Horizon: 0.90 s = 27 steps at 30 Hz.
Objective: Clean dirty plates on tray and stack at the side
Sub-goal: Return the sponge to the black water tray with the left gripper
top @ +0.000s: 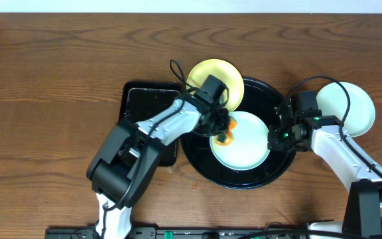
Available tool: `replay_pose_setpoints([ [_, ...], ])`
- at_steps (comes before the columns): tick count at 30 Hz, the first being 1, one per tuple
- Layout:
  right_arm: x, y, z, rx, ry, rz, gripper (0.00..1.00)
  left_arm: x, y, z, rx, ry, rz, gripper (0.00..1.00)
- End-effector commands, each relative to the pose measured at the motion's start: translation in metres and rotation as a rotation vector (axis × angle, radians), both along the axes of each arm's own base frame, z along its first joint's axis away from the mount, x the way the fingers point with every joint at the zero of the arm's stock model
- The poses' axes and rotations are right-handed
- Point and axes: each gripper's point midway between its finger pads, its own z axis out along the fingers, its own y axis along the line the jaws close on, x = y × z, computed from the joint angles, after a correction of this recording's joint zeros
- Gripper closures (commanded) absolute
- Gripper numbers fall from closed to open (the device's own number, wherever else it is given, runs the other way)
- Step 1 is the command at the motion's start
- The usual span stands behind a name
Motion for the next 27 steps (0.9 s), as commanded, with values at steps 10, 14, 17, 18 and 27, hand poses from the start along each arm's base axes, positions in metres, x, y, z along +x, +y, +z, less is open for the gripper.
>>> replay_pose_setpoints([
  [10,-0.003,-0.004,-0.005,-0.029,0.014,-0.016,0.99,0.039,0.078,0.098,0.159,-0.326,0.097,0.92],
  [14,-0.003,-0.004,-0.005,-0.028,0.011,-0.016,0.99,0.048,0.108,0.103,0.21,-0.332,0.158,0.92],
  [17,-0.002,-0.004,-0.005,-0.027,0.007,-0.015,0.96,0.052,0.135,0.097,0.239,-0.292,0.216,0.92],
  [18,-0.001,-0.004,-0.005,-0.027,0.004,-0.014,0.93,0.054,0.147,0.096,0.25,-0.278,0.241,0.92],
  [27,0.001,-0.003,-0.004,-0.025,-0.007,-0.014,0.76,0.061,0.228,0.084,0.325,-0.202,0.407,0.92],
])
